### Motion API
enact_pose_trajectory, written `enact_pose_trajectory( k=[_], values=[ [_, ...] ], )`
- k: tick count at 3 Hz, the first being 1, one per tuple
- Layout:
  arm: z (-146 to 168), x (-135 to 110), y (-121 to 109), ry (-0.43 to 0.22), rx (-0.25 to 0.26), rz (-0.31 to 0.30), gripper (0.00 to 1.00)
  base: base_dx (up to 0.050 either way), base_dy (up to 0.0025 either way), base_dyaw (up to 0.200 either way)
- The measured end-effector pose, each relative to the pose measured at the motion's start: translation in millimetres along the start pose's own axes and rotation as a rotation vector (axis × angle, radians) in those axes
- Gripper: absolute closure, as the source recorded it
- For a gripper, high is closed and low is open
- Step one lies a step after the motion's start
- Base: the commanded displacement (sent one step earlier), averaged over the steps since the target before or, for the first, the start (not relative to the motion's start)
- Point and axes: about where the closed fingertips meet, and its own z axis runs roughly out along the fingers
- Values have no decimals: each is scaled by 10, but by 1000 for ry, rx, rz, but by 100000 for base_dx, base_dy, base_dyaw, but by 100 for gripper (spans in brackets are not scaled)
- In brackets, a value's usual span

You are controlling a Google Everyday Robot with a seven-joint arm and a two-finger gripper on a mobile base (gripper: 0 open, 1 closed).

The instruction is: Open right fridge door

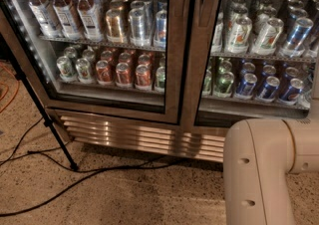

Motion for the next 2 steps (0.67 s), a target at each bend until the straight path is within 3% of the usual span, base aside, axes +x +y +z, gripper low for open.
enact_pose_trajectory(
  k=[1, 2],
  values=[
    [0, 0, 0, 0, 0, 0, 100, -4899, -3, 20],
    [-1, 0, 0, 0, 0, 0, 100, 0, 0, 0]
  ],
)
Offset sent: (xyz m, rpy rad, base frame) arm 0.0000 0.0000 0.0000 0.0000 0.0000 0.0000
